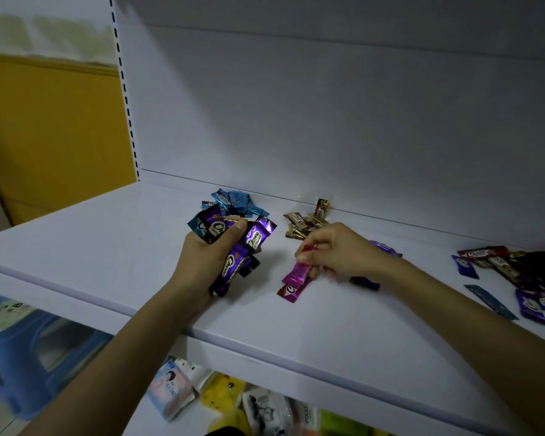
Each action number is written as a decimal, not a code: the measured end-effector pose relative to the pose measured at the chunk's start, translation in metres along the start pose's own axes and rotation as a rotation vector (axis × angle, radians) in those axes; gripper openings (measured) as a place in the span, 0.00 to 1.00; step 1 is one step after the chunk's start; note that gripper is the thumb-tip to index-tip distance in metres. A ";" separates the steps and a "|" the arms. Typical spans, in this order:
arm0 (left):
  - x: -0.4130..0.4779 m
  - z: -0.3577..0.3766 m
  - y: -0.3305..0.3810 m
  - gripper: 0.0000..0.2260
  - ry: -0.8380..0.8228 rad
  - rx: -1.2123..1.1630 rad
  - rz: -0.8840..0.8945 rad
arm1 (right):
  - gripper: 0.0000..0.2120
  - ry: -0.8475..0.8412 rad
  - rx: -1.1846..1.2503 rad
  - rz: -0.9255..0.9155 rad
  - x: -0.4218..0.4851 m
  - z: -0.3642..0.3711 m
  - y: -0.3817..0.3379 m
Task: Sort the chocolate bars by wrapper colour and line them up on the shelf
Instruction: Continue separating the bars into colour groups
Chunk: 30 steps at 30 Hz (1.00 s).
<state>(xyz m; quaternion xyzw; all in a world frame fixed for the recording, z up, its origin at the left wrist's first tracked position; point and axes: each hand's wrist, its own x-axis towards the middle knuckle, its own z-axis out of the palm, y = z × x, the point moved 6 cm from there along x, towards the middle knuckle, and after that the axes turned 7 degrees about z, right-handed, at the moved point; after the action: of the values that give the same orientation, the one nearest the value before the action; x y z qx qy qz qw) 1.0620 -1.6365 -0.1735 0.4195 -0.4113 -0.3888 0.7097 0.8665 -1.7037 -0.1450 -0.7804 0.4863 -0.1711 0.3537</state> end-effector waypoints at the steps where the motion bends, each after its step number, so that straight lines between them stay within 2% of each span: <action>1: 0.000 0.001 0.000 0.11 -0.010 0.016 0.004 | 0.05 0.058 -0.119 0.005 0.000 0.000 0.003; 3: -0.001 0.003 -0.001 0.08 -0.030 0.048 0.016 | 0.12 0.235 -0.395 -0.031 -0.002 -0.005 0.003; 5: -0.002 0.004 -0.001 0.06 -0.033 0.066 0.021 | 0.17 0.347 -0.449 -0.134 -0.006 -0.005 -0.006; 7: -0.002 0.003 -0.001 0.04 -0.031 0.091 0.033 | 0.16 0.353 -0.230 -0.185 -0.009 -0.001 -0.019; 10: -0.001 0.003 0.000 0.03 -0.039 0.123 0.056 | 0.12 0.205 0.191 -0.169 -0.007 0.012 -0.040; 12: -0.001 0.003 0.001 0.04 -0.045 0.139 0.067 | 0.07 0.144 0.298 -0.176 -0.006 0.018 -0.050; 16: -0.001 0.003 0.001 0.05 -0.035 0.164 0.071 | 0.02 0.236 0.307 -0.167 -0.004 0.014 -0.048; 21: 0.001 -0.001 -0.003 0.05 -0.041 0.211 0.083 | 0.05 0.403 0.467 -0.048 -0.004 -0.023 -0.016; 26: 0.007 0.009 -0.007 0.05 -0.052 0.286 0.088 | 0.04 0.546 0.228 0.035 -0.016 -0.080 0.032; 30: 0.008 0.048 -0.007 0.04 -0.148 0.303 0.121 | 0.04 0.666 0.197 0.133 -0.032 -0.113 0.084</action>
<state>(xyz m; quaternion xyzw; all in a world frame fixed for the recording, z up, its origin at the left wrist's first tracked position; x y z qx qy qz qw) 1.0194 -1.6593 -0.1630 0.4663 -0.5407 -0.3089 0.6283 0.7293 -1.7425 -0.1250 -0.6107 0.6058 -0.4388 0.2598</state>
